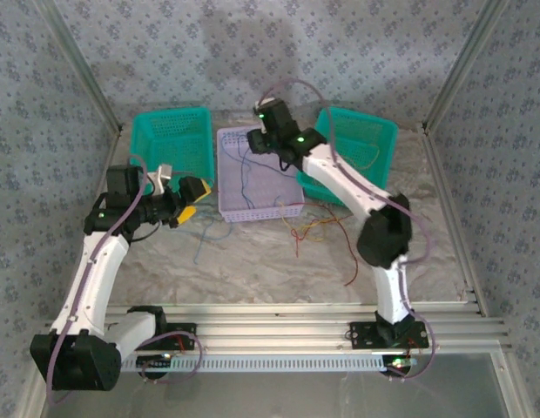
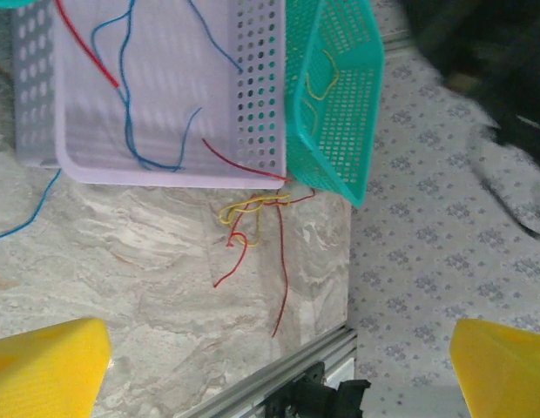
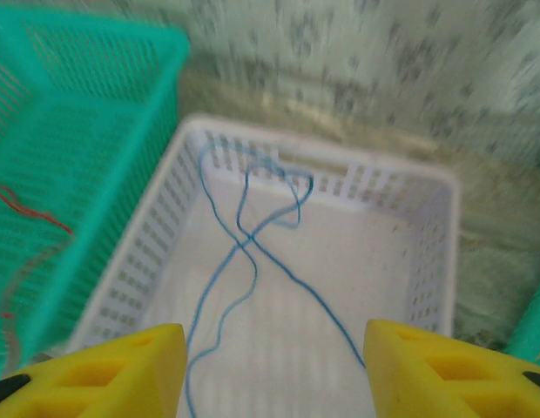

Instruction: Untangle the cables

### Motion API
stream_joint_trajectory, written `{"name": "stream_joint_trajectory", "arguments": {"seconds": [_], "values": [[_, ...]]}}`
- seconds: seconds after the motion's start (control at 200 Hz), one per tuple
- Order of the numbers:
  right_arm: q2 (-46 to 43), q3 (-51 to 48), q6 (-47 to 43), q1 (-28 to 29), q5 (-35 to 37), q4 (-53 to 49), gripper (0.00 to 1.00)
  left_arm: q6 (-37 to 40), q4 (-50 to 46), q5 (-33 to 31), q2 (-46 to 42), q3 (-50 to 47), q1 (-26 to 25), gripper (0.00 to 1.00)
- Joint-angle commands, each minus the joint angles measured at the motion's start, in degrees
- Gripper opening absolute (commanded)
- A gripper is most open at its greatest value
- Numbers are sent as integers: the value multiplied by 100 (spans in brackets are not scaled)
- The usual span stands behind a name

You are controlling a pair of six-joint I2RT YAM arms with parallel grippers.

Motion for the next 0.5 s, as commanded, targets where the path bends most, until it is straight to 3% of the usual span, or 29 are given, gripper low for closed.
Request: {"name": "stream_joint_trajectory", "arguments": {"seconds": [0.0,0.145,0.29,0.365,0.495], "values": [[-1028,-1059,210,11,-6,195,58,-6,85,-75,-106,-171,38,100],[-2318,-3218,375,137,-277,703,58,41,113,-228,-135,-238,32,100],[-2842,-4766,519,368,-201,982,57,104,126,-352,-87,-245,0,100],[-2866,-5219,678,446,-282,1059,56,137,134,-440,-95,-273,-14,100],[-2756,-5642,865,682,326,1020,53,199,139,-584,-104,-346,-69,100]]}}
